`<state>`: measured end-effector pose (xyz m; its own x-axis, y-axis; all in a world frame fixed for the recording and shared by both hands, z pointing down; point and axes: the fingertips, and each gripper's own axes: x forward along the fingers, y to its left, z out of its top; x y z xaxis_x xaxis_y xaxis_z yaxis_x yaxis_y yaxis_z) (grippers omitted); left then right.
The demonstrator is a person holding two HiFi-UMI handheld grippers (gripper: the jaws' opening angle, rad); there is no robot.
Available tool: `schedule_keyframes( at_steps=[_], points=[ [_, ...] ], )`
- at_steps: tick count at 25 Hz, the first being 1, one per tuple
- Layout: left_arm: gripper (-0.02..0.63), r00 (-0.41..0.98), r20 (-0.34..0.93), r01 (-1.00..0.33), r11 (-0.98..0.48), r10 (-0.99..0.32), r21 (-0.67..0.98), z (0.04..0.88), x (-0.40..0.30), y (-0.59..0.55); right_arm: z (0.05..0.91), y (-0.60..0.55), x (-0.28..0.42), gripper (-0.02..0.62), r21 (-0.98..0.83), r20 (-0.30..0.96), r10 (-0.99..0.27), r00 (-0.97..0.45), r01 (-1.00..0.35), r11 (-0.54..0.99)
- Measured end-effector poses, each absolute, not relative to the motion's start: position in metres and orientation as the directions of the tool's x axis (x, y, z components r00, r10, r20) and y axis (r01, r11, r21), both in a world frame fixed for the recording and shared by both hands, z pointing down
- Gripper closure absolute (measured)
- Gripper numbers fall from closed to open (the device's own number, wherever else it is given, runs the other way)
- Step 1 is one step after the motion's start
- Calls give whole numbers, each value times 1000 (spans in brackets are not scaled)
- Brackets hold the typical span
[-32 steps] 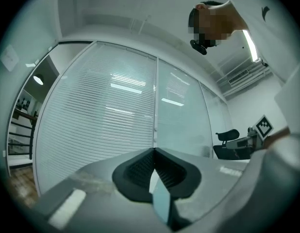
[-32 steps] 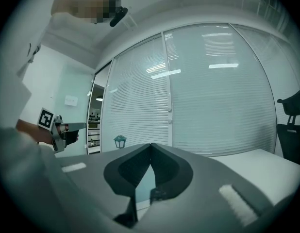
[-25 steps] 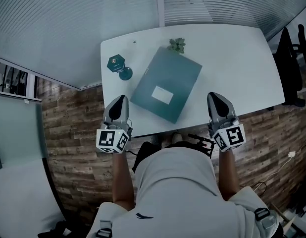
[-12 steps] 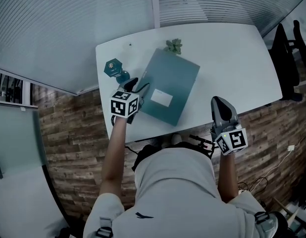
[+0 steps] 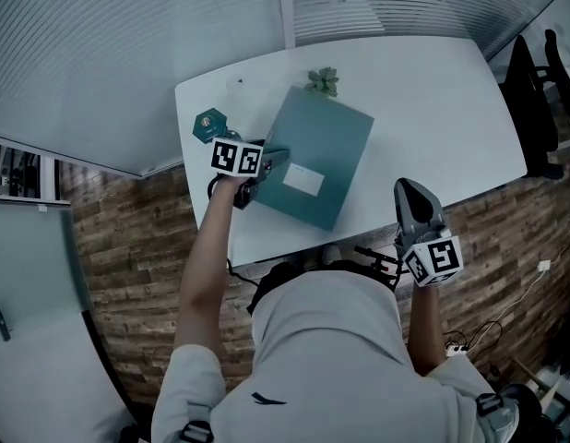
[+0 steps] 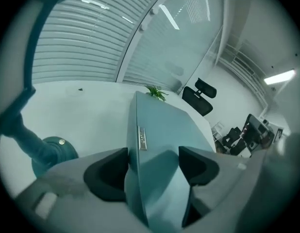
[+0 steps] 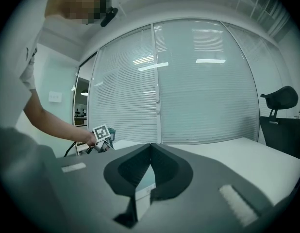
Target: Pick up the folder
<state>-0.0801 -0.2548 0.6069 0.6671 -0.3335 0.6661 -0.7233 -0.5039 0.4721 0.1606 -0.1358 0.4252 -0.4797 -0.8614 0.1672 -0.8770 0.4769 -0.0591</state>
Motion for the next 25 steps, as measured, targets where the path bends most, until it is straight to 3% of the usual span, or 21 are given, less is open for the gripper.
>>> schedule_keyframes(
  at_steps=[5,13,20,23,25],
  points=[
    [237,733,611,-680,-356,-298,642,622,-84,-253,430,-136,148,594,-45,181,-851,-493,-868,494],
    [235,743,605,-670,-333,-288,664,624,-84,-253,433,-143,137,594,-31,205,-835,-511,-856,516],
    [235,744,604,-668,-333,-287,665,623,-85,-252,476,-166,143,586,-101,414,-783,-464,-878,468],
    [235,744,604,-668,-331,-286,666,623,-85,-252,503,-176,144,545,-243,493,-733,-469,-883,402],
    [235,744,603,-668,-329,-286,668,623,-85,-252,521,-182,140,453,-354,533,-687,-494,-868,349]
  ],
)
